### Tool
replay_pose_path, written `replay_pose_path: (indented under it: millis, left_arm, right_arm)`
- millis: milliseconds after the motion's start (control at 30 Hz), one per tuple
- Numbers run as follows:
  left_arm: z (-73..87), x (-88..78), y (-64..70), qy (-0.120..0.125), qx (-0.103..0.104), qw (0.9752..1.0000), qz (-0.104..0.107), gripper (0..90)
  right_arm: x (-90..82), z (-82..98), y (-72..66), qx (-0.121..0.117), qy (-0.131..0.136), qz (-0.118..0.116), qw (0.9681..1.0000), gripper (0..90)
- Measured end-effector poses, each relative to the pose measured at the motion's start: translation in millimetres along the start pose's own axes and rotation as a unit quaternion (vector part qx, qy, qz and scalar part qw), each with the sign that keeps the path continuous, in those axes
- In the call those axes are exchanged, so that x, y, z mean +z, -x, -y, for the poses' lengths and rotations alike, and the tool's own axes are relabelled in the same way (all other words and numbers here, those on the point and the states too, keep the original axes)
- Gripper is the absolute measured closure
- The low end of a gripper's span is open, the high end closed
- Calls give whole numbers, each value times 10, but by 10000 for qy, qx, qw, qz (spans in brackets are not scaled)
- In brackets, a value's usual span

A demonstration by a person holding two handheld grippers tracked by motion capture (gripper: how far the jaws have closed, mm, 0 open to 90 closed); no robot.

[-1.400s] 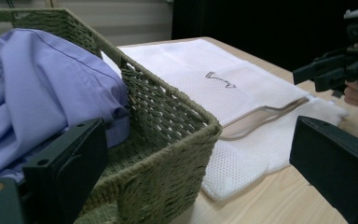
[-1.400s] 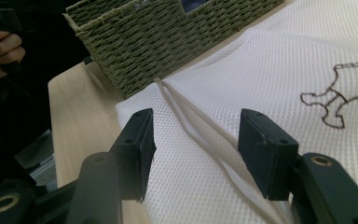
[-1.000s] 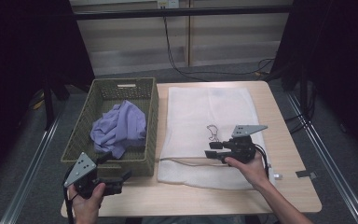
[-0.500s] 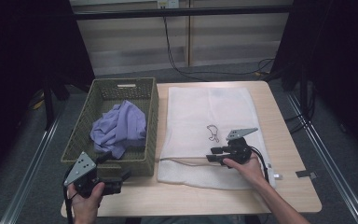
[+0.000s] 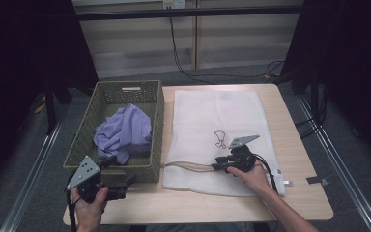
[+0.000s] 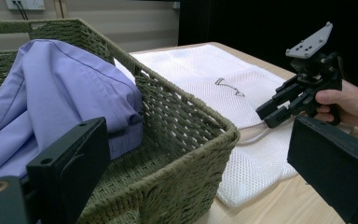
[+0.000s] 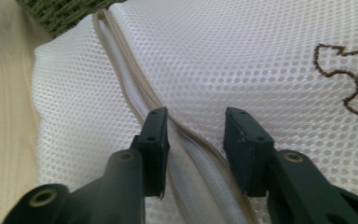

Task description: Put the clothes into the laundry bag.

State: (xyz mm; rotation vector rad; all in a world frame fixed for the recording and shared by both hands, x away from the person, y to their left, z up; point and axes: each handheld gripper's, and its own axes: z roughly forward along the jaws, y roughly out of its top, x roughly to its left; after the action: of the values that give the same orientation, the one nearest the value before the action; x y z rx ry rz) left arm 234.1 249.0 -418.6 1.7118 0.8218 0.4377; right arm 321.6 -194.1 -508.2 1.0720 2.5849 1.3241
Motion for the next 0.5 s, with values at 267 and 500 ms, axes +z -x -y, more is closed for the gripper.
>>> replay_pose_path:
  millis: [267,500]
  left_arm:
    - [9,37,5,-79,38,10000,38,56]
    - [-2,77,18,-126,104,9999,-4,55]
  right_arm:
    - [-1,11,-31,-248,-31,261,9993,739]
    - [0,5,-28,-190,-63,371,9991,849]
